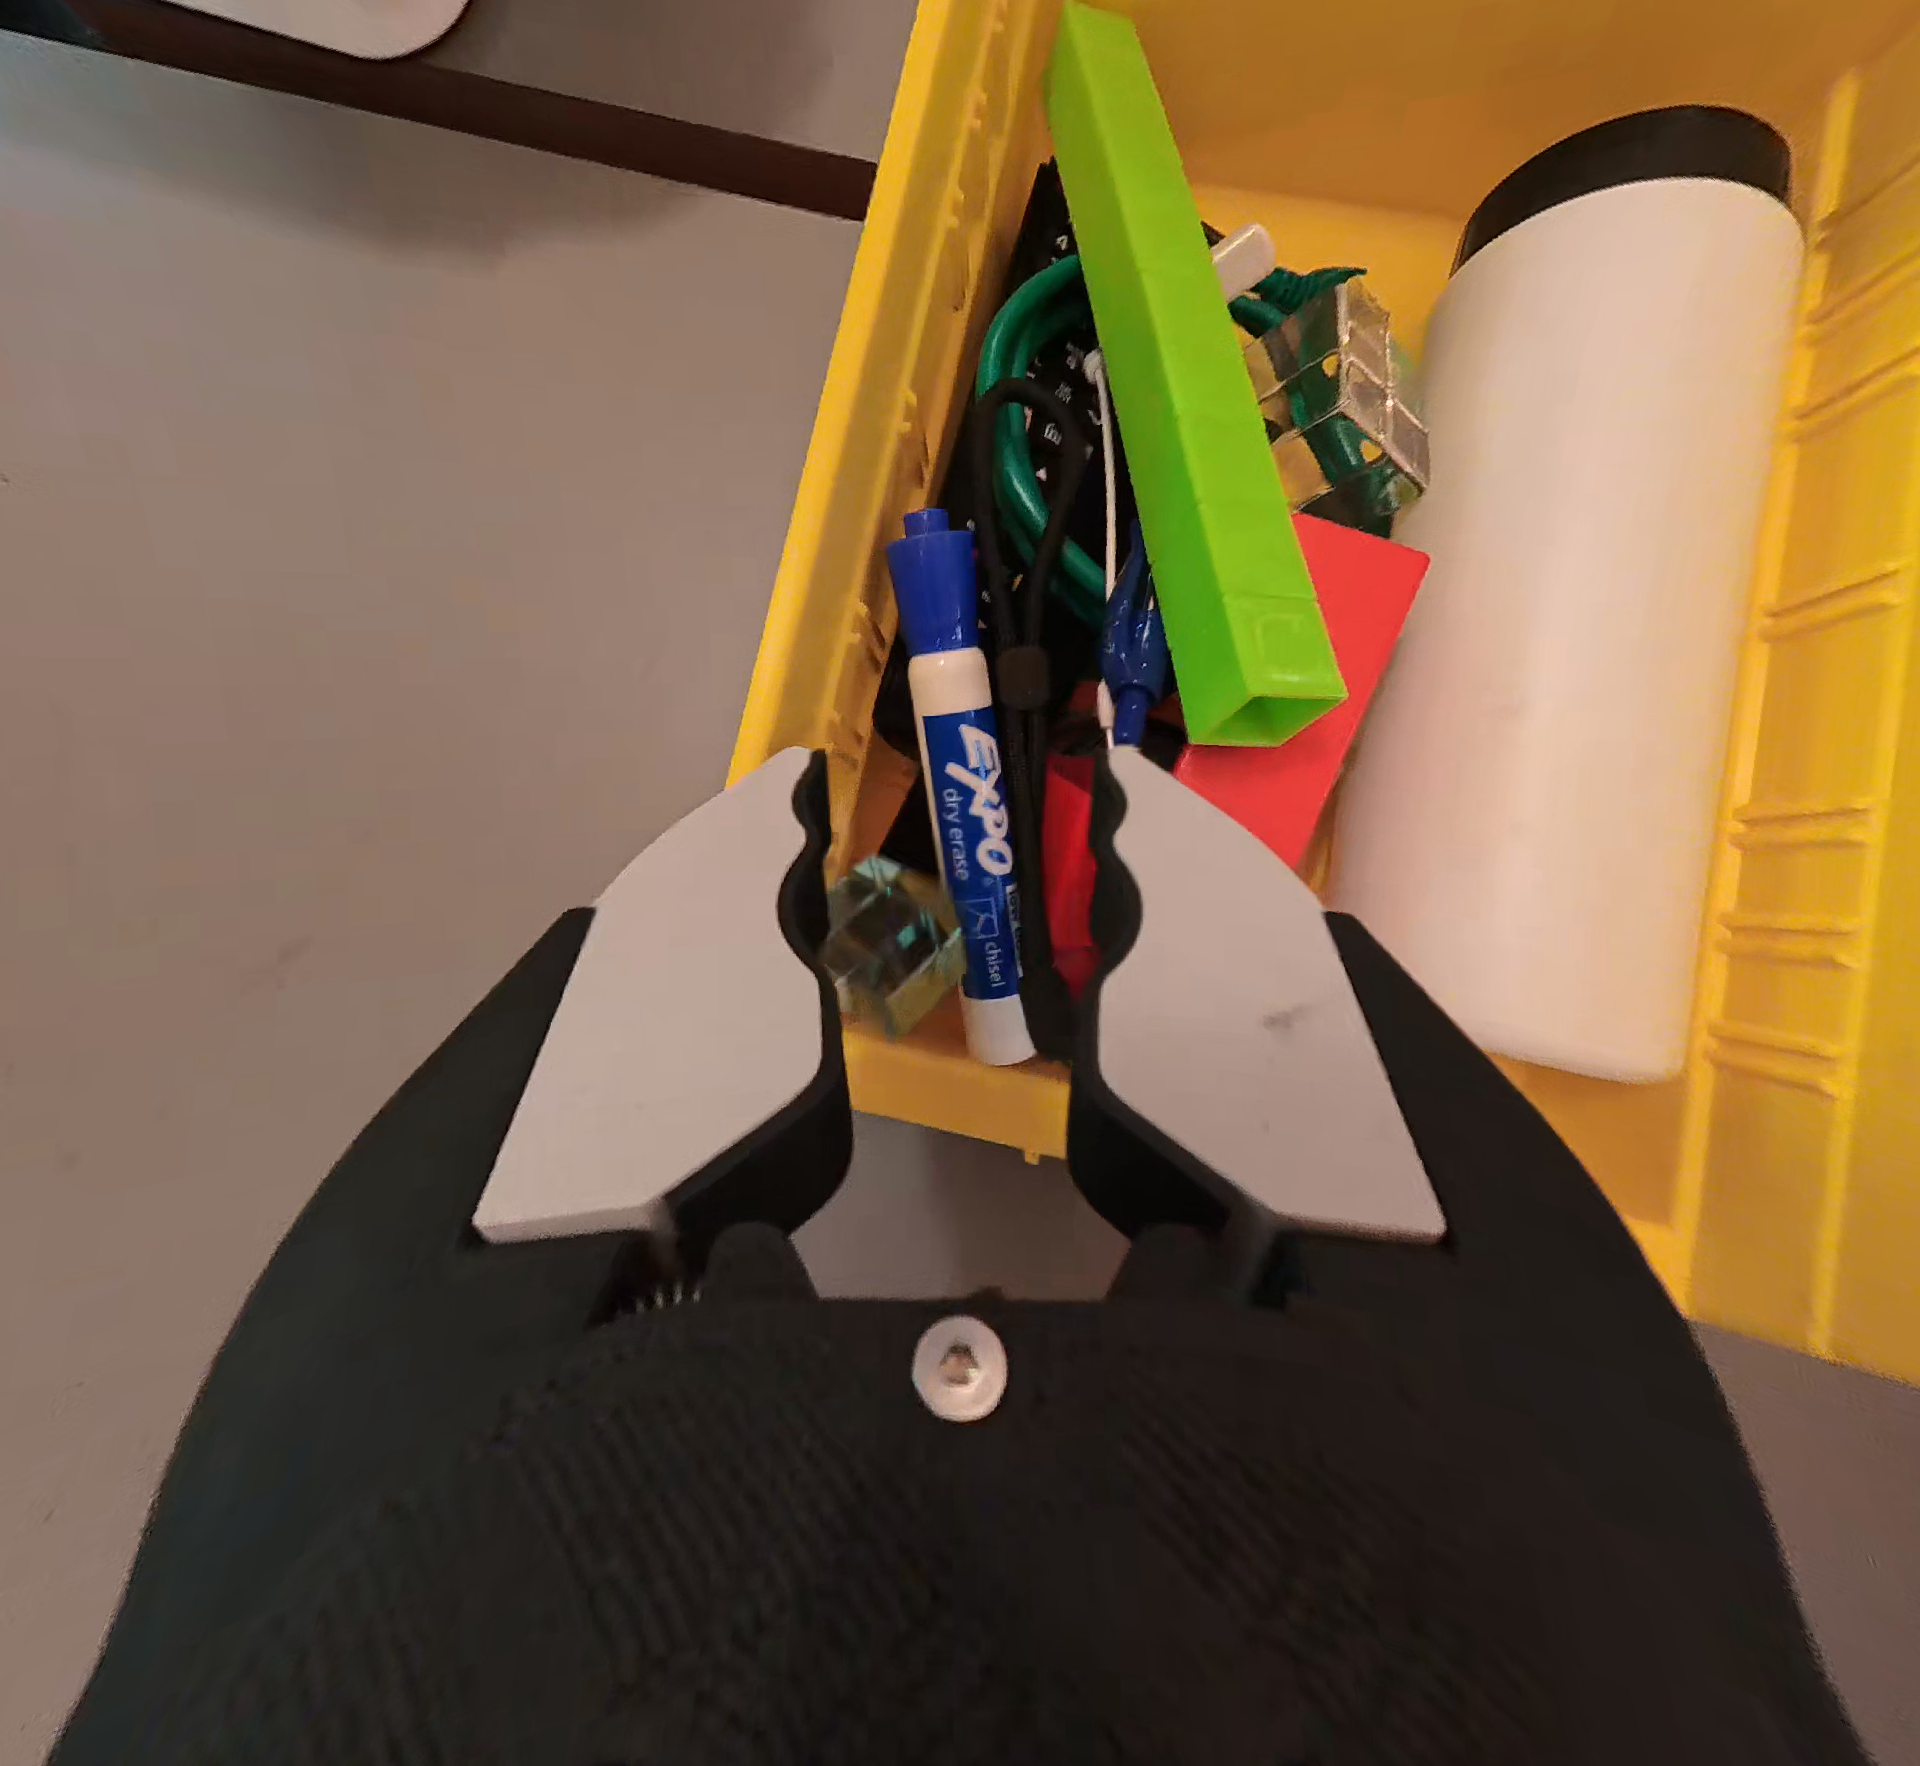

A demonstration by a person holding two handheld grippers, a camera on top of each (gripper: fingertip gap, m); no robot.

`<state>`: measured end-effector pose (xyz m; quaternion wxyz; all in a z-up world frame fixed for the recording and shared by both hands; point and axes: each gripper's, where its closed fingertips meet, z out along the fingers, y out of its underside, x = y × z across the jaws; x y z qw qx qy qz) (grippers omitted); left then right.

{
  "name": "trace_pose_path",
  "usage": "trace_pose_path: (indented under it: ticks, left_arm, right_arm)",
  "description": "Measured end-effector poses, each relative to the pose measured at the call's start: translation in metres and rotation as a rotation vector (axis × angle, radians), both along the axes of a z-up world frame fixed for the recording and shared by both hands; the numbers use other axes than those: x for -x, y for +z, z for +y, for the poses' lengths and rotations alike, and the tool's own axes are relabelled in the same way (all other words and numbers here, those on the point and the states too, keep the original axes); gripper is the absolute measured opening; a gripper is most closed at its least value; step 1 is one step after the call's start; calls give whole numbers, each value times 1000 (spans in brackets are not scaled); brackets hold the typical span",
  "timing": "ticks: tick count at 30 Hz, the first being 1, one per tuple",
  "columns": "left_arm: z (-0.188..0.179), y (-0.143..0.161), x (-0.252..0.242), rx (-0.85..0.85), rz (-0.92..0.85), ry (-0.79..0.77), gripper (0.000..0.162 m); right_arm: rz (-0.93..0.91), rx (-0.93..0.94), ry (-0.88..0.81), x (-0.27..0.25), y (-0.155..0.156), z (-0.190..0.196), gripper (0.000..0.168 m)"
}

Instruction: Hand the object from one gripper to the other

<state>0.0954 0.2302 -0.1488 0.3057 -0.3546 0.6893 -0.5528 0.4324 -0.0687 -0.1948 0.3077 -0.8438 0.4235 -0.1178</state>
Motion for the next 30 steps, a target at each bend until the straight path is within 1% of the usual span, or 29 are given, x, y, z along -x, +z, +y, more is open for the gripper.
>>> trace_pose_path:
  ticks: [2,5,7,9,13,15,20,23,27,30]
  left_arm:
    - [-1,-2,0,-1,6,-7,40]
    - [0,-6,0,-24,22,-9,40]
    - [3,-8,0,-43,25,0,40]
    - [7,-9,0,-52,23,9,40]
    - [26,-4,-5,-55,-20,90,38]
    - [38,1,-5,-35,-42,121,36]
    - [79,10,3,19,-75,217,36]
    - [114,7,8,44,-51,319,36]
    - [160,4,18,53,-47,450,36]
    - [192,-7,25,54,-18,541,36]
  right_arm:
    - [-45,-14,-18,-6,10,-3,57]
    - [-198,-42,-50,-14,41,-6,65]
    - [-297,-73,-43,-10,64,-2,67]
    - [-377,-81,0,1,81,8,68]
    - [-529,-16,49,26,104,29,70]
    - [-563,-23,81,41,109,46,70]
    - [-585,-135,122,71,115,94,69]
    - [-579,-161,150,81,117,122,69]
    - [-561,-123,184,93,114,152,70]
    - [-598,-156,209,109,114,175,69]
